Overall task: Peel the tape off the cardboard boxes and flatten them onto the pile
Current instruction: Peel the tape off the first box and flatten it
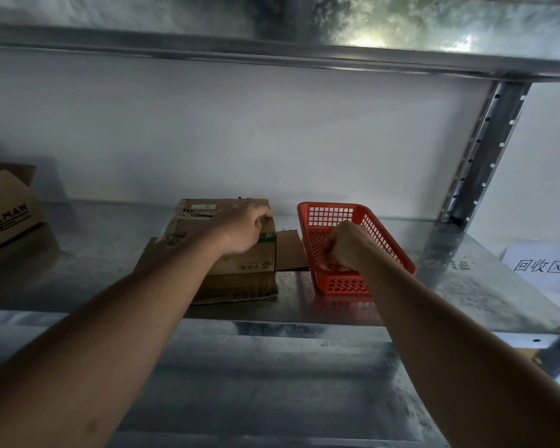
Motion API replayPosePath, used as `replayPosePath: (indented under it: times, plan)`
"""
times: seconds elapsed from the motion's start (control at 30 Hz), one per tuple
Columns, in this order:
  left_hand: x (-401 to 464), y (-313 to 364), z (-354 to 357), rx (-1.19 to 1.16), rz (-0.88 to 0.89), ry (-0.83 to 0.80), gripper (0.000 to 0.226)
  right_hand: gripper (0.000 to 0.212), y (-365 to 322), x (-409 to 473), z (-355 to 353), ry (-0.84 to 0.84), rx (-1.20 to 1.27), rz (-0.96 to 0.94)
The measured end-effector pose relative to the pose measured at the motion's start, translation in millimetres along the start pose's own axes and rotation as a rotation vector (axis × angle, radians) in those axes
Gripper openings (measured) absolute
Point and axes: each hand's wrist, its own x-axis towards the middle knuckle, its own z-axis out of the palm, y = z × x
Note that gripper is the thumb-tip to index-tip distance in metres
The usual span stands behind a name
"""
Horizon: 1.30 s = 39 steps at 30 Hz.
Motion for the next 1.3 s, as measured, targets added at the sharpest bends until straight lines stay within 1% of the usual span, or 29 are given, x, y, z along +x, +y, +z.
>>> replayPosePath:
  times: [0.27, 0.3, 0.4, 0.47, 0.57, 0.7, 0.8, 0.97, 1.07, 1.13, 1.23, 1.3]
  plan:
    - [1.0, -1.1, 0.7, -0.014, -0.005, -0.004, 0.041, 0.031, 1.1, 2.9, -1.9, -0.069, -0.045, 0.003]
    - [1.2, -1.4, 0.3, -0.015, -0.006, -0.007, 0.041, 0.029, 2.5, 3.0, -2.1, -0.057, -0.064, -0.014]
    - [1.3, -1.9, -0.8, -0.019, 0.0, -0.017, 0.041, 0.013, 7.6, 3.8, -3.8, 0.044, -0.161, -0.103]
    - [2.6, -2.0, -1.3, -0.027, -0.002, -0.024, 0.041, 0.009, 8.9, 4.0, -4.5, 0.052, -0.207, -0.148]
    - [5.1, -2.2, -1.0, -0.036, -0.014, -0.03, 0.04, 0.01, 6.9, 2.8, -6.7, -0.009, -0.269, -0.211]
    - [5.6, -3.3, -2.3, -0.032, 0.001, -0.025, 0.041, 0.024, 4.4, 1.8, -13.2, -0.101, -0.418, -0.289]
    - [5.1, -3.4, -3.2, -0.037, 0.011, -0.028, 0.041, 0.027, 6.3, -0.6, -15.1, -0.125, -0.524, -0.326]
    - [8.3, -4.4, -1.8, -0.035, 0.004, -0.038, 0.041, 0.023, 7.5, -3.1, -20.3, -0.197, -0.558, -0.325]
    - [11.0, -3.6, -0.7, -0.031, 0.001, -0.031, 0.041, 0.026, 6.4, -2.9, -27.8, -0.271, -0.548, -0.328]
    - [11.0, -3.4, -0.5, -0.04, 0.007, -0.034, 0.041, 0.026, 9.6, -1.7, -27.1, -0.215, -0.501, -0.333]
    - [9.1, -3.6, -1.4, -0.045, 0.009, -0.043, 0.041, 0.016, 14.4, 1.0, -19.0, -0.058, -0.41, -0.318]
    - [8.3, -2.9, -2.0, -0.044, 0.009, -0.047, 0.041, 0.011, 15.4, 2.6, -14.4, -0.002, -0.342, -0.298]
